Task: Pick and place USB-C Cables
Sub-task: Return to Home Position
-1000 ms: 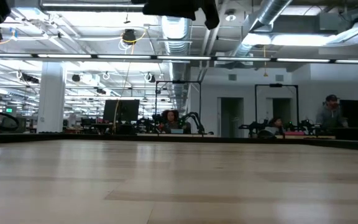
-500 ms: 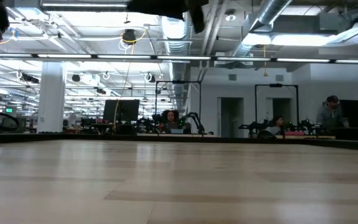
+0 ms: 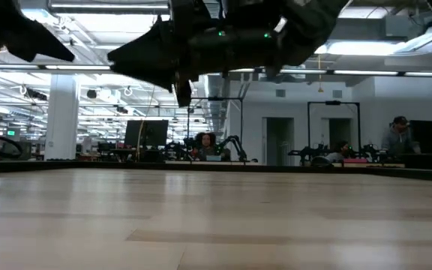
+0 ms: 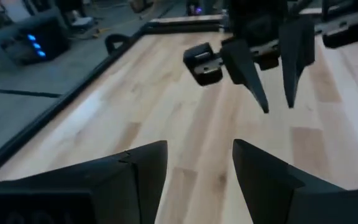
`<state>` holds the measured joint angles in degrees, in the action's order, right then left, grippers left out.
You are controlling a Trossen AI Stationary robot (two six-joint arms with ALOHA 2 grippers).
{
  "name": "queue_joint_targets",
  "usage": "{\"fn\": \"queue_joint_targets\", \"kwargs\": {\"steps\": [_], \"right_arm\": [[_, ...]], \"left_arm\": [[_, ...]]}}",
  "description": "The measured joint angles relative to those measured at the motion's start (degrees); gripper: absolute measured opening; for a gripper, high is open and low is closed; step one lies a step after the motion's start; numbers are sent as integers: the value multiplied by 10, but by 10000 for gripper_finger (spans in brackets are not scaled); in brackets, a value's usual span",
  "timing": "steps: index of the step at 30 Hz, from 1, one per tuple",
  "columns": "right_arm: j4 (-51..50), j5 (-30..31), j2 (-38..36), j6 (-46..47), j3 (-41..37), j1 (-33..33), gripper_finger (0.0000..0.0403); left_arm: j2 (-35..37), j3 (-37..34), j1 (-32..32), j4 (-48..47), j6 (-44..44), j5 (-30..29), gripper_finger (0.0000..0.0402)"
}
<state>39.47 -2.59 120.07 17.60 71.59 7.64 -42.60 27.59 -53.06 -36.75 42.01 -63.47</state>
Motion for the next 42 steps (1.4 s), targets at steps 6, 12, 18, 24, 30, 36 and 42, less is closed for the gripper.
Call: {"fn": "queue_joint_targets", "kwargs": {"steps": [6,12,18,24,30,36,42], "right_arm": [[11,-103,-24,-26,1,-51,112],[-44,-159,-85,-106,1,-73,112],[-173,-180,-183,-209,-14,-74,111],[-196,-135,-307,-256,-96,-71,94],[-165,-80,-432,-245,-222,-71,50],[-64,-79,-531,-236,-354,-71,9],[-37,-77,-626,-218,-432,-95,16]], "left_arm": [[51,-74,112,229,-256,148,170],[88,-157,280,496,-446,322,138],[124,-145,446,541,-506,466,103],[196,-124,520,501,-502,576,69],[297,-134,526,432,-492,583,35],[414,-184,525,409,-486,582,9],[417,-194,525,404,-489,573,2]]}}
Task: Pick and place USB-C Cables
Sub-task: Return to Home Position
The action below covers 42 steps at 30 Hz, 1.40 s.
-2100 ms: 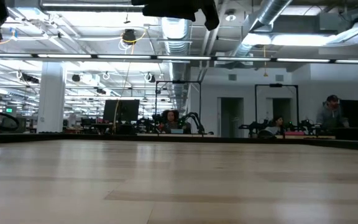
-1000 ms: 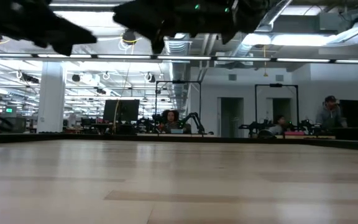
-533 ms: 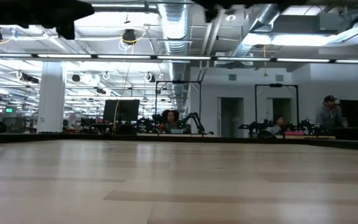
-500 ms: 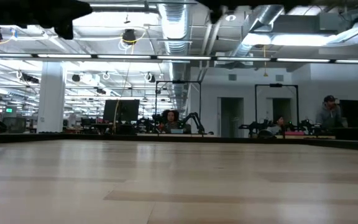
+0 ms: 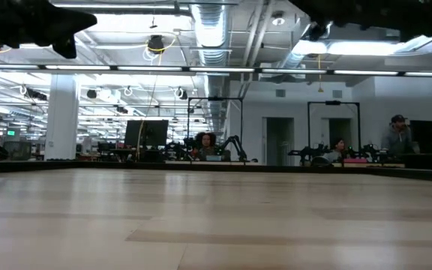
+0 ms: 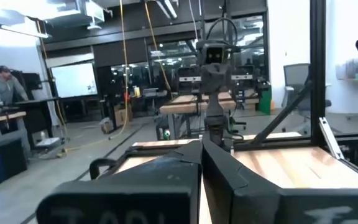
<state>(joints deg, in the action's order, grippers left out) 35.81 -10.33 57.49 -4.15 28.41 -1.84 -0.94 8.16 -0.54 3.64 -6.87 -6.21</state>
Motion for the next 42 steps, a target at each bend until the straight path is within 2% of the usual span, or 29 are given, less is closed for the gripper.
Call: {"fn": "queue_joint_targets", "kwargs": {"steps": [4,8,20,27,33,38,42], "right_arm": [[-7,1,-70,25,-44,-31,5],[-7,-1,-126,56,-92,-55,13],[6,-18,-206,119,-194,-65,10],[-98,-18,-283,148,-198,-65,11],[-169,-17,-340,175,-201,-34,12],[-105,29,-344,178,-249,9,12],[-67,61,-343,179,-279,32,12]], "left_arm": [[8,0,0,-5,2,-4,1],[8,0,0,-12,4,-4,0],[7,0,0,-29,24,9,0],[7,0,0,-29,22,9,0],[7,-8,0,-24,29,9,0],[7,-70,0,40,43,9,0],[7,-75,0,45,46,-6,0]]}}
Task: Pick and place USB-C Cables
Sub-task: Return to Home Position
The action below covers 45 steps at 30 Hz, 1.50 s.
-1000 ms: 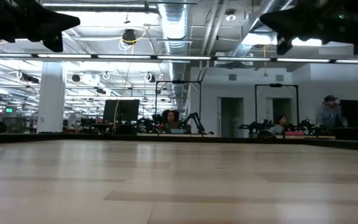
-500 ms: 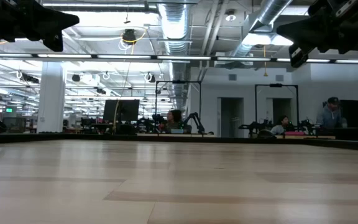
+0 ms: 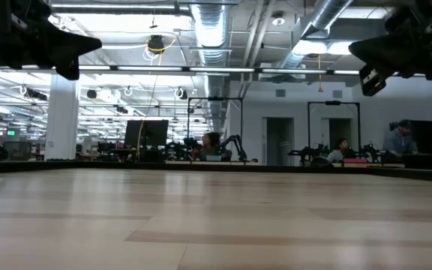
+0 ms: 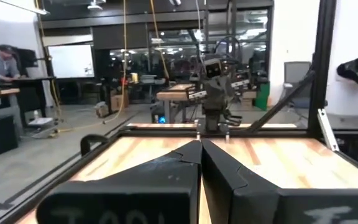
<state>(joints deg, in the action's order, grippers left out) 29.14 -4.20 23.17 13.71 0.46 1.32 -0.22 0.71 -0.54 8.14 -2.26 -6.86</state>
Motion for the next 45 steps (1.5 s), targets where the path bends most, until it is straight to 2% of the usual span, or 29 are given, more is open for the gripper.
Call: {"fn": "queue_joint_targets", "kwargs": {"steps": [8,14,22,27,33,40,45], "right_arm": [[-18,12,-15,-20,0,15,12],[-91,-3,-108,-31,0,-12,12],[-161,-18,-232,-37,-1,-25,12],[-169,-20,-231,-32,-1,-21,12],[-166,-19,-231,-47,-1,-21,12],[-187,-18,-231,-77,-1,-21,12],[-239,-6,-231,-73,-1,-25,12]], "left_arm": [[0,1,0,18,-11,4,0],[0,59,0,-57,-11,3,0],[1,27,0,-31,-2,16,0],[0,-1,0,3,8,21,0],[0,-1,0,3,11,44,0],[0,-1,0,-59,13,41,0],[-1,-2,0,-61,30,43,0]]}}
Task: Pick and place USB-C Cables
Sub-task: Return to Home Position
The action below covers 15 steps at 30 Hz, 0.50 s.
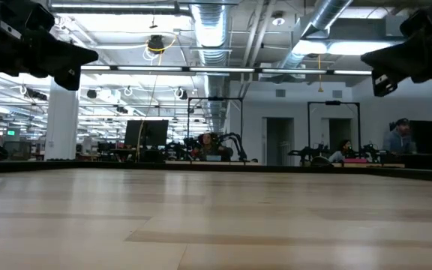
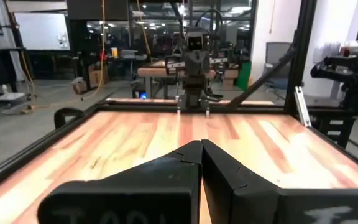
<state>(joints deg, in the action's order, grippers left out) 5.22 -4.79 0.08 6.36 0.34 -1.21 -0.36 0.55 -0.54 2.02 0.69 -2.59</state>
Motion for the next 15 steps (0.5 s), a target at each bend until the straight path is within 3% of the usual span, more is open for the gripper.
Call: {"fn": "queue_joint_targets", "kwargs": {"steps": [15], "right_arm": [[-29,4,0,26,0,0,12]], "left_arm": [[-1,-1,0,0,25,-3,0]]}}
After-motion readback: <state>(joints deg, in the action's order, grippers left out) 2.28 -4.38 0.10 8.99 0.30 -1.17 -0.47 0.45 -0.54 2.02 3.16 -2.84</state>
